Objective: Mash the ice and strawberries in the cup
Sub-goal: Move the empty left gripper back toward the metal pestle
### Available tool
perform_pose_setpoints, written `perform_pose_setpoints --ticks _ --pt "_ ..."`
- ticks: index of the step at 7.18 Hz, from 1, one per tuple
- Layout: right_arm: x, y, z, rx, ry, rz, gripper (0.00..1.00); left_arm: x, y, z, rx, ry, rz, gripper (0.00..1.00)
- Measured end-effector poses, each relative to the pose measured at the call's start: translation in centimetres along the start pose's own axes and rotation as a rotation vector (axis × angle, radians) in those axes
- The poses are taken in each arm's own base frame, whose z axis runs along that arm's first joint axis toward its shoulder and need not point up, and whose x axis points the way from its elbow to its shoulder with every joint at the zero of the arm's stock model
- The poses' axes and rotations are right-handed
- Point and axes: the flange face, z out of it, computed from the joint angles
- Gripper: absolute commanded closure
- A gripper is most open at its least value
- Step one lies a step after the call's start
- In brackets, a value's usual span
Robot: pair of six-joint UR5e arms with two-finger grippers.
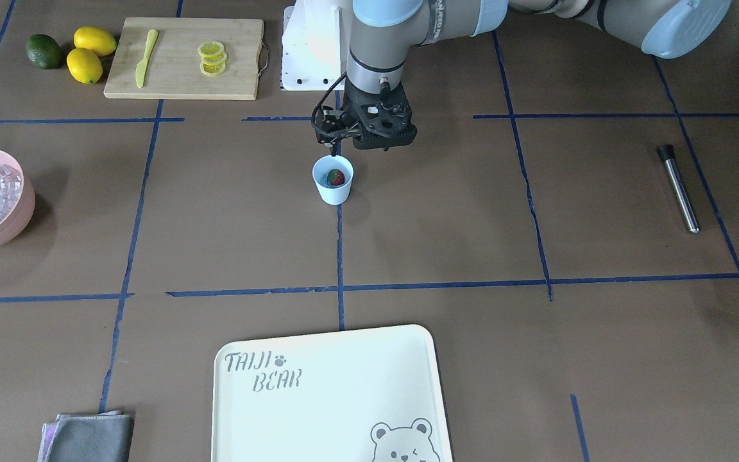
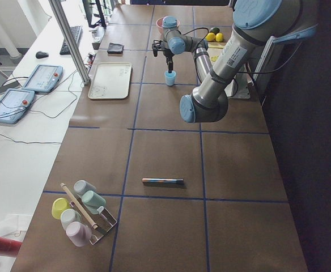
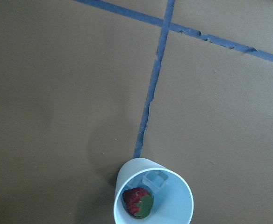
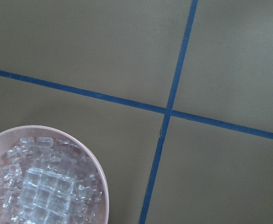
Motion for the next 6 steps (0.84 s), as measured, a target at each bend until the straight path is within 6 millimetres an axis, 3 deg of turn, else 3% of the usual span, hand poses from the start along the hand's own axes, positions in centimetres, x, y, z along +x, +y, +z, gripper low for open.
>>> perform_pose_setpoints --ticks 3,6 --pt "0.9 0.3 0.4 -0.049 0.065 0.03 0.01 -12.1 -6.1 -3.5 -0.018 -0.045 0.114 0.0" --pt "0.8 0.7 0.7 -0.053 0.036 0.041 0.01 -28.0 -14.0 -7.1 -0.041 -0.083 0.252 0.0"
